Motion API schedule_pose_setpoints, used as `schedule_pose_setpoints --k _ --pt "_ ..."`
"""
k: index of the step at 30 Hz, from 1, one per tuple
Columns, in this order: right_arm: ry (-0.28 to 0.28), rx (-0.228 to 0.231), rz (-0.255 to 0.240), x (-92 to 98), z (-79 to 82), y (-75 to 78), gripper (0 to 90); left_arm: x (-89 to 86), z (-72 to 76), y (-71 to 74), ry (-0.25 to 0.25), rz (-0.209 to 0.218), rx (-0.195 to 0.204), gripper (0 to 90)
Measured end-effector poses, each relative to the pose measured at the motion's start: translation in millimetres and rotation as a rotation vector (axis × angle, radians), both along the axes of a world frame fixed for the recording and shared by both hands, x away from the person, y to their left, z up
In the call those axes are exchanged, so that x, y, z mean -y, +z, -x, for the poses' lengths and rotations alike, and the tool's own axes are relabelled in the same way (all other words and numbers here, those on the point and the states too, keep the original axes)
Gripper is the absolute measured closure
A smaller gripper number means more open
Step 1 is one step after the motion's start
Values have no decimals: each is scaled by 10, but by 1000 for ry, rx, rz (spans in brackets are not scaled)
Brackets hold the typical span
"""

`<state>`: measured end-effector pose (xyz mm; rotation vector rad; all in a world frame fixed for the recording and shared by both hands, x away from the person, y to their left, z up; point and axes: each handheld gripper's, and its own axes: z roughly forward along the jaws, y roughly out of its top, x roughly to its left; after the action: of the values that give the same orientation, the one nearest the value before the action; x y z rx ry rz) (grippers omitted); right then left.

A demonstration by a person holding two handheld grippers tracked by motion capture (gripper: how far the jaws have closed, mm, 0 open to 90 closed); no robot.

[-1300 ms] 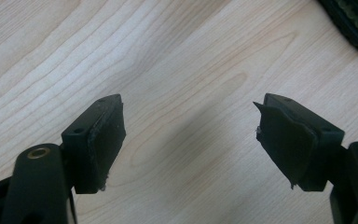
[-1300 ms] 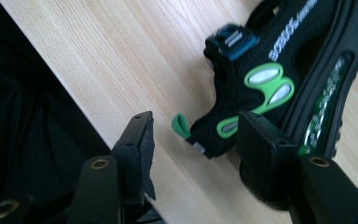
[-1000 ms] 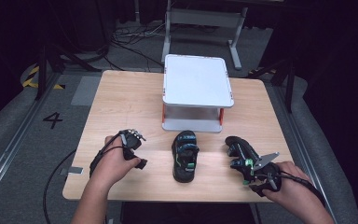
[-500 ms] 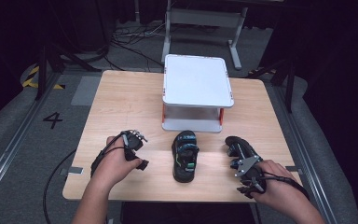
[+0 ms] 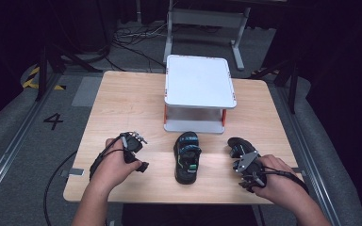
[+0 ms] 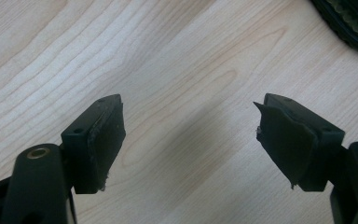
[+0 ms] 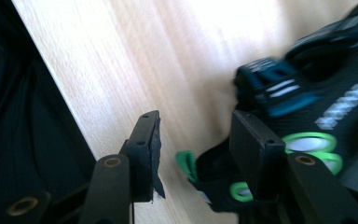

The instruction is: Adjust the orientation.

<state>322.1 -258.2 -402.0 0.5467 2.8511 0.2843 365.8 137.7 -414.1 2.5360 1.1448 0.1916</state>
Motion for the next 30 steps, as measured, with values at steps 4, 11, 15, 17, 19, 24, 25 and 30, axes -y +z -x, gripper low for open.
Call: schedule_pose_setpoints --k 4,11,15,17,19,24,25,30 --pt "-17 38 8 8 -43 152 512 6 -7 4 -4 0 2 234" --pt "-2 125 33 -49 -161 289 441 -21 -1 13 1 6 2 233" --pt "-19 140 87 -67 -265 150 360 -46 3 18 4 4 4 233" --pt "-1 122 131 -74 -301 17 331 -58 5 14 7 7 1 233" --pt "4 126 138 -76 -305 -22 330 -66 6 9 10 5 -3 233" --pt "47 121 176 -87 -312 -42 273 -45 11 -1 5 10 -11 233" --pt "48 124 184 -93 -303 -54 260 -41 13 5 0 10 -10 232" --pt "44 221 267 -156 -236 -150 351 -40 12 8 -1 11 -11 232"
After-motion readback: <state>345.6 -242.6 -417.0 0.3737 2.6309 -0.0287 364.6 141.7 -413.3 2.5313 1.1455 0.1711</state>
